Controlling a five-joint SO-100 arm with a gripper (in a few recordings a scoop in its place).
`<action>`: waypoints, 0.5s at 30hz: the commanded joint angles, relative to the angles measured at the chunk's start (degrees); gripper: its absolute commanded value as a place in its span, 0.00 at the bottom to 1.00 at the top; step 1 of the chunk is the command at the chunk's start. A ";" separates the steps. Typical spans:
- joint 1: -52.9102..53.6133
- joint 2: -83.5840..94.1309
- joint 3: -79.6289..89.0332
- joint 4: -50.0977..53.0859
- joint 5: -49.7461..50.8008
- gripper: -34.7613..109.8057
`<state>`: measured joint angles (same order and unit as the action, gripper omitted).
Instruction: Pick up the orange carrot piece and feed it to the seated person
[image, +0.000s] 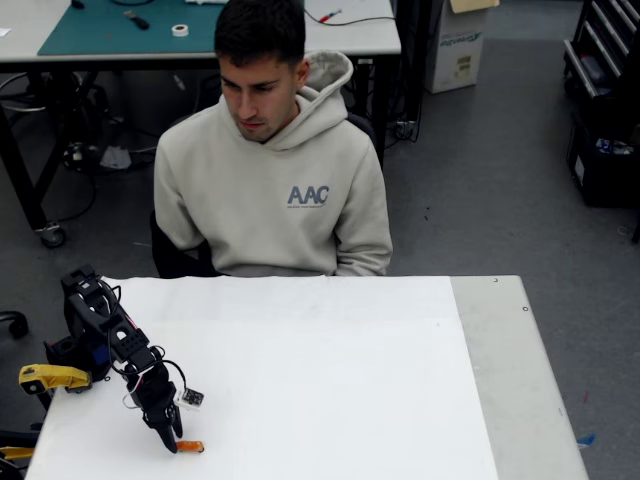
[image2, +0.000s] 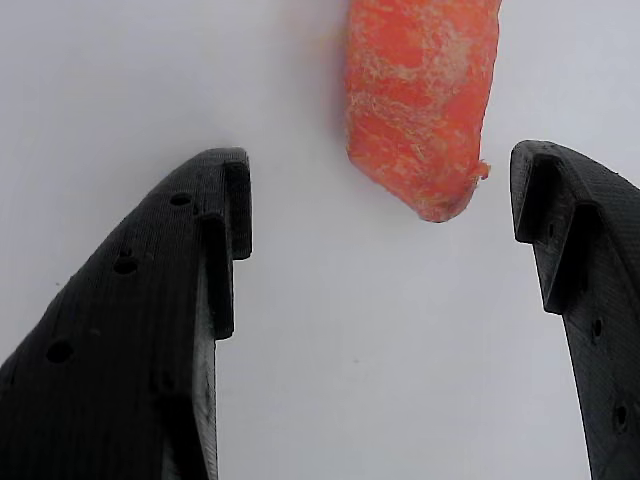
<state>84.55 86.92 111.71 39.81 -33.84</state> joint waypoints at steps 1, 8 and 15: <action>0.53 1.49 -3.16 -0.09 -0.44 0.38; 0.44 1.41 -3.16 -0.09 -0.44 0.38; 0.18 1.32 -3.16 -0.09 -0.44 0.38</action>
<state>83.76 86.92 111.71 39.81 -33.84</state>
